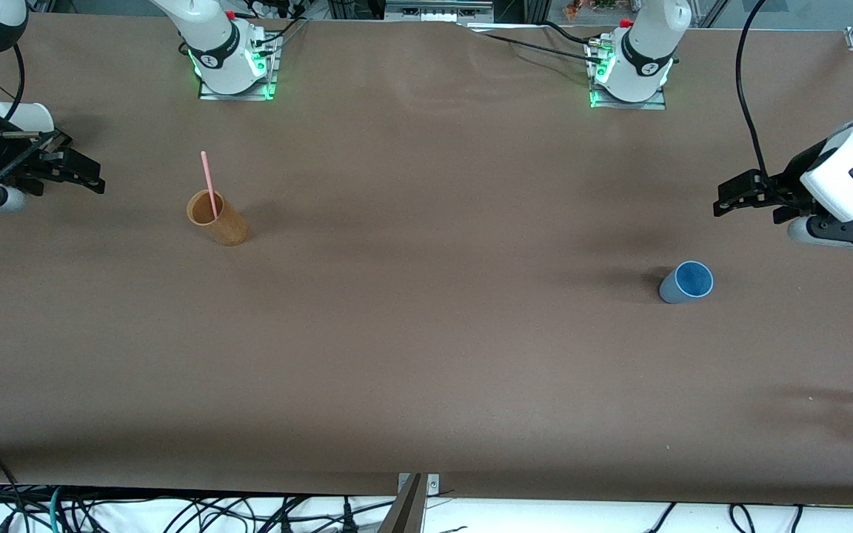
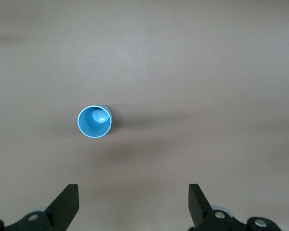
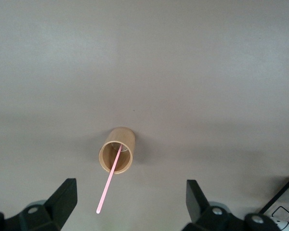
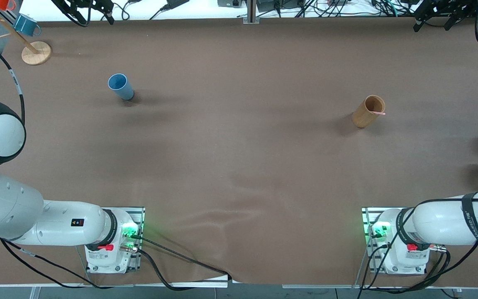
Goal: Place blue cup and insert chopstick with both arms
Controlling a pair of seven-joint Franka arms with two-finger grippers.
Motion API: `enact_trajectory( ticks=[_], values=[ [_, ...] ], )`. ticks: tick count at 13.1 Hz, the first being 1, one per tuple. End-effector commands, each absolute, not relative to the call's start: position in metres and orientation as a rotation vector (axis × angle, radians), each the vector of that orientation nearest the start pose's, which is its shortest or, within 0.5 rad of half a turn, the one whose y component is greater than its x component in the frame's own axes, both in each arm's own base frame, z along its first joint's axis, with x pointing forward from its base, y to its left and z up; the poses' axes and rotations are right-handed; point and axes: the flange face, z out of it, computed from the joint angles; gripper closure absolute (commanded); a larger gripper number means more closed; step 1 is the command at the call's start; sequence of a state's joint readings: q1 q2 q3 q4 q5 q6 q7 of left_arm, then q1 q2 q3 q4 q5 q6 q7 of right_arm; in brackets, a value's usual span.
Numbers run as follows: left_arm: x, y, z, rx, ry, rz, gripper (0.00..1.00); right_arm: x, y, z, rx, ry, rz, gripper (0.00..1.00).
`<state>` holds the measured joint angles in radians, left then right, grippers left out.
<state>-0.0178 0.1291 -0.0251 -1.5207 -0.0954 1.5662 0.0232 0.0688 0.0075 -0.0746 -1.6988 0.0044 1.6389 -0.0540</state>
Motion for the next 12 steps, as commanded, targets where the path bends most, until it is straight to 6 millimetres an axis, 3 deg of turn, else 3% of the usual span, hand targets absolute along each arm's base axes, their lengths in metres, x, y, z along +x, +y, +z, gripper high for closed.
enact_trajectory(
  ticks=[1, 12],
  values=[
    [0.5906, -0.0357, 0.5760, -3.243, 0.102, 0.144, 0.00, 0.5555, -0.0017, 0.5702, -3.121, -0.082, 0.114, 0.00],
    [0.5907, -0.0349, 0.5767, -3.244, 0.105, 0.141, 0.00, 0.5570, -0.0033, 0.5698, -3.113, -0.071, 0.113, 0.00]
  ],
)
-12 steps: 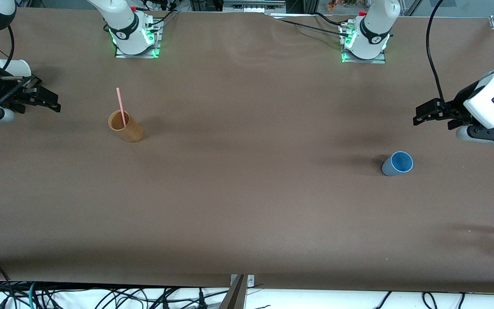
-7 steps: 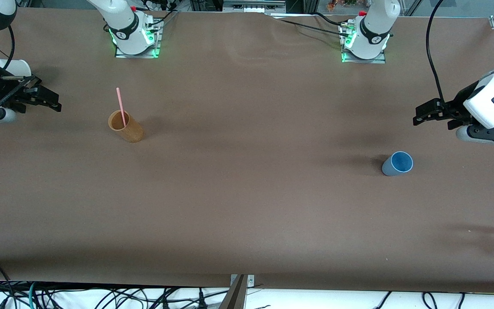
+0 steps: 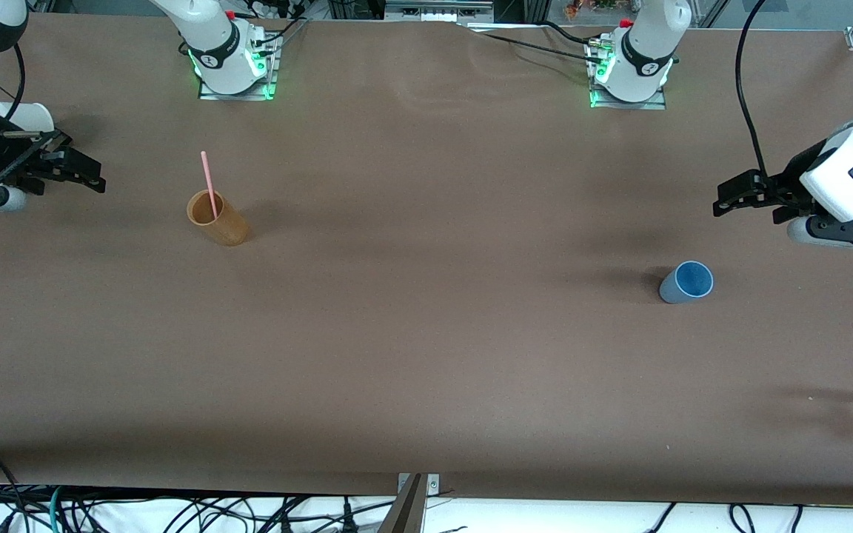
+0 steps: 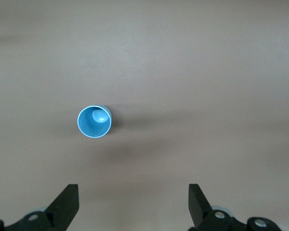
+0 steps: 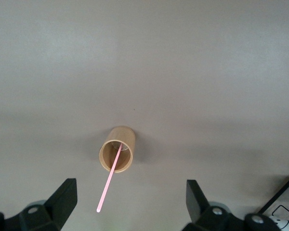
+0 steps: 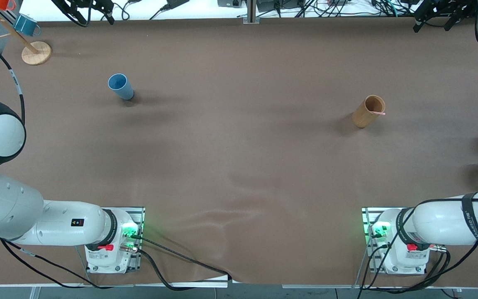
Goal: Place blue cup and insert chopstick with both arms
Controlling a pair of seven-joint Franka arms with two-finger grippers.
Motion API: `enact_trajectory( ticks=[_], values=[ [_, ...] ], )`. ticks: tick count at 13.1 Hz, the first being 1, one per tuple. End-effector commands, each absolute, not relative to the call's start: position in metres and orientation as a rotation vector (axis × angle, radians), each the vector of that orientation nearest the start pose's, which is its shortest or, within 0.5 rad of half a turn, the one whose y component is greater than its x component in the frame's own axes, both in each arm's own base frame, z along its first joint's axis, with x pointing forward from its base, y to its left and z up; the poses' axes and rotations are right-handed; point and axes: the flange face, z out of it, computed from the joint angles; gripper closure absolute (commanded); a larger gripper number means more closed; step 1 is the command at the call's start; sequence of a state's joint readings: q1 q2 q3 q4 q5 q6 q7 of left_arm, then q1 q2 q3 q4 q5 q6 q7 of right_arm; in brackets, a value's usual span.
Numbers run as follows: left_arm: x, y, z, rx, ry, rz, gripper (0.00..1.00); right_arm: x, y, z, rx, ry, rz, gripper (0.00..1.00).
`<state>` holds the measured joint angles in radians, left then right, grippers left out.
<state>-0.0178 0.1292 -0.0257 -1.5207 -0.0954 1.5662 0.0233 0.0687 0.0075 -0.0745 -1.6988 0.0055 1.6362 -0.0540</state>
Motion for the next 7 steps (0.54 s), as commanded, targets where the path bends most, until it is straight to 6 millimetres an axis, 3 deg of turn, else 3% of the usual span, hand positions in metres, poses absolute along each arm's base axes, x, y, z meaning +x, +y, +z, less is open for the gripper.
enact_trajectory(
  ticks=[1, 7],
  values=[
    [0.5905, -0.0366, 0.5760, -3.243, 0.109, 0.143, 0.00, 0.5566, -0.0033, 0.5707, -3.113, -0.071, 0.111, 0.00],
    [0.5907, -0.0349, 0.5767, -3.244, 0.105, 0.141, 0.00, 0.5567, 0.0025, 0.5720, -3.114, -0.088, 0.109, 0.00]
  ],
)
